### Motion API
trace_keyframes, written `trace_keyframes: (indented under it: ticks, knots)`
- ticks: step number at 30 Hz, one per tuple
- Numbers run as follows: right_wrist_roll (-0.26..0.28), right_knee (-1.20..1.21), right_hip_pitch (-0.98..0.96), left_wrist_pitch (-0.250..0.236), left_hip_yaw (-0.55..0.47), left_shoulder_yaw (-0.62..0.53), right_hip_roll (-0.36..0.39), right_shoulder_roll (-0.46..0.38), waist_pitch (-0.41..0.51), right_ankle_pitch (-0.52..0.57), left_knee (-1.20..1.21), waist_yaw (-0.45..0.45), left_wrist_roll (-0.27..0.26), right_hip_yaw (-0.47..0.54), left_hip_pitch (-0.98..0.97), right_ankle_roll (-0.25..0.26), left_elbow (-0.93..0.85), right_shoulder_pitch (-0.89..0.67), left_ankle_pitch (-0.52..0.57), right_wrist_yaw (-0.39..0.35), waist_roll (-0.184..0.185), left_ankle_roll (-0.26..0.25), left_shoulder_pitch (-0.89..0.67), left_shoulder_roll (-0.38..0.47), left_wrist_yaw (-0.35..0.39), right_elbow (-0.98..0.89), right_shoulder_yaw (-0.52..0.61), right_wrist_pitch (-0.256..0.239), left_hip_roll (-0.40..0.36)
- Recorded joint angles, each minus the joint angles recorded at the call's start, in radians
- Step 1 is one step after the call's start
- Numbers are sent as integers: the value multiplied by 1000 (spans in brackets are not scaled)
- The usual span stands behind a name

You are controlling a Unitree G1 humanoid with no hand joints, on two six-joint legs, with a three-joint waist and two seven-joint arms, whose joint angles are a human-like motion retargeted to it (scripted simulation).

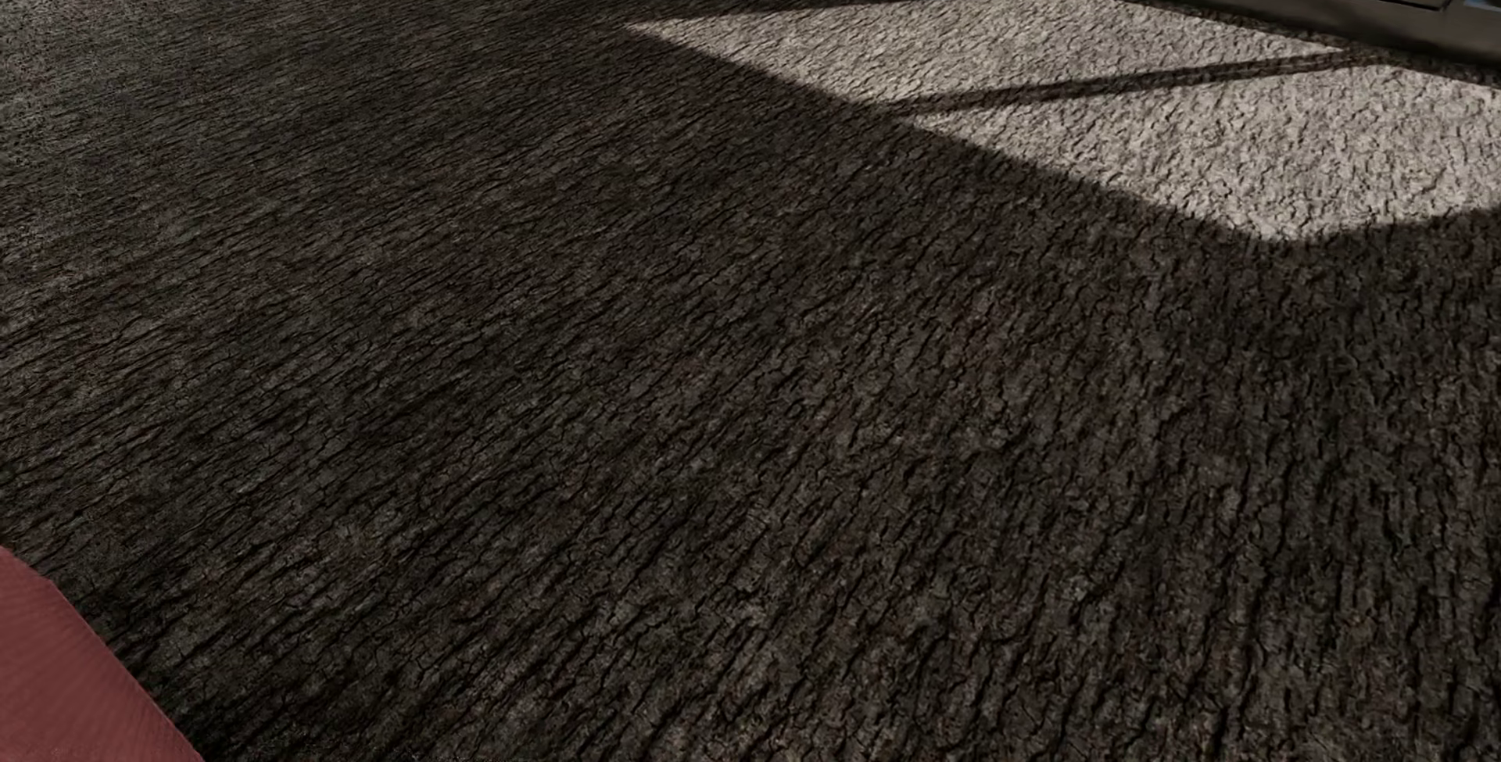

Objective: Go around the armchair

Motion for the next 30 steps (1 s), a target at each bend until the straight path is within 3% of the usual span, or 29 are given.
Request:
trace_keyframes:
  ticks: [1, 2, 5, 8, 11, 16, 19, 22, 24, 26, 27, 30]
  knots:
    - [0, -27, 36, 0, 0, -8, 6, 0, -4, -13, 148, 12, 0, 0, -91, 0, -1, 7, 60, 0, 9, 0, 14, 5, 0, -7, 18, 0, 15]
    - [0, -52, 73, 0, 0, -17, 10, -7, -1, -25, 325, 29, 0, 0, -189, 0, -19, 18, 20, 0, 18, 0, 20, 10, 0, -31, 22, 0, 29]
    - [0, -85, 174, 0, 0, -12, 5, -53, 28, -64, 817, 114, 0, 0, -409, 0, -111, 20, -303, 0, 15, 0, 7, 10, 0, -72, 23, 0, 45]
    - [0, -103, 270, 0, 0, 32, -19, -97, 45, -122, 660, 183, 0, 0, -544, 0, -190, -25, -352, 0, -16, 0, -15, -10, 0, -4, 23, 0, 40]
    - [0, -100, 333, 0, 0, 42, -27, -140, 49, -169, 762, 210, 0, 0, -616, 0, -253, -53, -344, 0, -49, 0, -33, -24, 0, 27, -36, 0, 48]
    - [0, -103, 451, 0, 0, 26, -4, -177, 51, -297, 26, 207, 0, 0, -568, 0, -239, -109, -191, 0, -83, 0, -55, -16, 0, 20, -112, 0, 63]
    - [0, -96, 483, 0, 0, 12, 9, -166, 29, -331, -278, 216, 0, 0, -514, 0, -171, -137, -183, 0, -94, 0, -64, -3, 0, -5, -137, 0, 70]
    - [0, -80, 532, 0, 0, -25, -21, -118, 23, -225, -245, 208, 0, 0, -480, 0, -65, -129, -100, 0, -127, 0, -67, 11, 0, -64, -165, 0, 54]
    - [0, -17, 526, 0, 0, -46, -51, -66, 21, 59, -212, 180, 0, 0, -446, 0, -19, -97, -104, 0, -159, 0, -74, 22, 0, -103, -172, 0, 10]
    - [0, 153, 442, 0, 0, -28, -82, -43, 3, 347, -227, 165, 0, 0, -376, 0, -47, -65, -148, 0, -159, 0, -77, 31, 0, -152, -127, 0, -12]
    - [0, 265, 384, 0, 0, -16, -96, -45, -3, 383, -234, 159, 0, 0, -337, 0, -90, -58, -171, 0, -151, 0, -77, 37, 0, -183, -102, 0, -17]
    - [0, 541, 230, 0, 0, 15, -113, -63, 28, 214, -235, 128, 0, 0, -218, 0, -225, -75, -234, 0, -123, 0, -102, 49, 0, -209, -94, 0, -36]
